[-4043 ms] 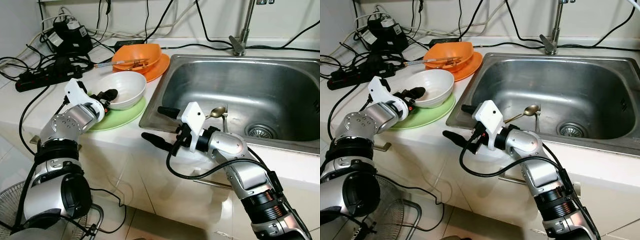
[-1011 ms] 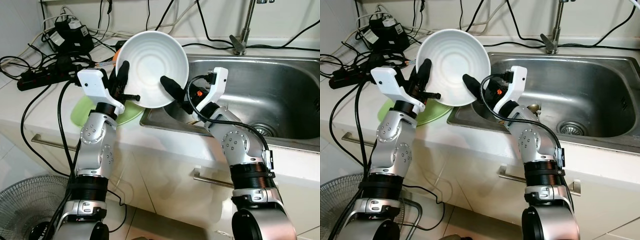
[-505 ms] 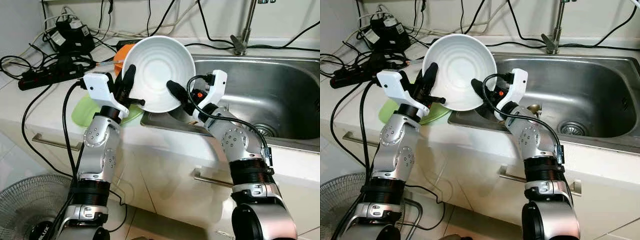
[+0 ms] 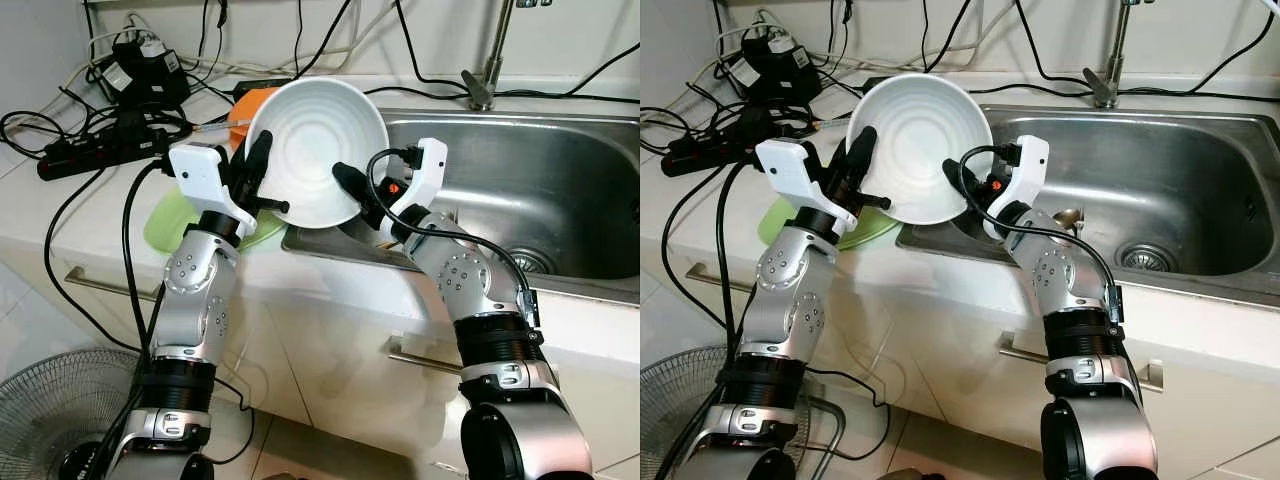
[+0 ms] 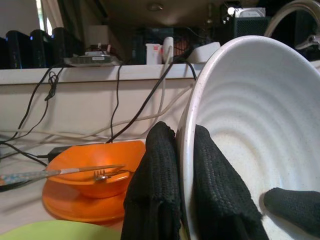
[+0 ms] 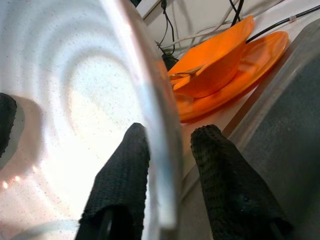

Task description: Kitchen organization

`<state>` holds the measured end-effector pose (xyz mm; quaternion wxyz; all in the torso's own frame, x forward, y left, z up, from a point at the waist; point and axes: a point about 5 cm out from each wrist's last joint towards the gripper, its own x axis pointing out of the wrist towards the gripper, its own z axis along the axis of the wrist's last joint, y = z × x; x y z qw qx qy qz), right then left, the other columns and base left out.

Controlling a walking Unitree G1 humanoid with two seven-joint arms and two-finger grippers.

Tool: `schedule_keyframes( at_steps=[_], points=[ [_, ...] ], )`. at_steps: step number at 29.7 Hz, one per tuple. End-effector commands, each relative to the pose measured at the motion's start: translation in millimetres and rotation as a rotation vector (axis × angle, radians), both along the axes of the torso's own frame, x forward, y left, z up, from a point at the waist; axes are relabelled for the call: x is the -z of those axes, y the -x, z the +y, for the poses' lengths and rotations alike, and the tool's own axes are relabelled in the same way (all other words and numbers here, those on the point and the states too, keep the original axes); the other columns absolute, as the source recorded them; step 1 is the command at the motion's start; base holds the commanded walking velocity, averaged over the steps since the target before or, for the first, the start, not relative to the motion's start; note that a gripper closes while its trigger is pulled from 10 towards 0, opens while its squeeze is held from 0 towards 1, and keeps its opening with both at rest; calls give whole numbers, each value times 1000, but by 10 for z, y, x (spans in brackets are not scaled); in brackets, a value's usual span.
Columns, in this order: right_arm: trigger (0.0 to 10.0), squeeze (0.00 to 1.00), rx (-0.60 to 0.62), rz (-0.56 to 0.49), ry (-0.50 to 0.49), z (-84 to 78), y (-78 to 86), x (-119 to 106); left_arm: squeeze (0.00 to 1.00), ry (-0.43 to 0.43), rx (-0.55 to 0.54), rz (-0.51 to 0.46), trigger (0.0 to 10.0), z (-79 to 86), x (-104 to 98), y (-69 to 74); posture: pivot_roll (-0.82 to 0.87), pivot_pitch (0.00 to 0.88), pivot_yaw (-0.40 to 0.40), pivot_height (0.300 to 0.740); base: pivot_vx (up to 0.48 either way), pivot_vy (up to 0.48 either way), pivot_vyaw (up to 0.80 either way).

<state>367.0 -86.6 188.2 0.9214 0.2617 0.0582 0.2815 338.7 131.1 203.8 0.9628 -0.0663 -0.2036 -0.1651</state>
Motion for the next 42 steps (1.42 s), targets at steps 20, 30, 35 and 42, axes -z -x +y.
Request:
schedule_keyframes(
  at_steps=[20,30,35,42],
  points=[
    [0,0,-10,54,-110,-145,-20,-55,0,-51,-6,-81,0,106,-128,21,-25,0,166,740,0,0,0],
    [0,0,-16,41,-119,-178,-13,-79,0,-26,-74,-64,0,265,-128,-19,-25,0,161,740,0,0,0],
    [0,0,-17,44,-117,-194,-13,-72,0,-36,-99,-69,0,318,-145,-28,-25,0,160,740,0,0,0],
    [0,0,-14,47,-107,-196,-18,-60,1000,-56,-78,-57,10000,243,-116,-25,-26,0,159,740,0,0,0]
  ],
)
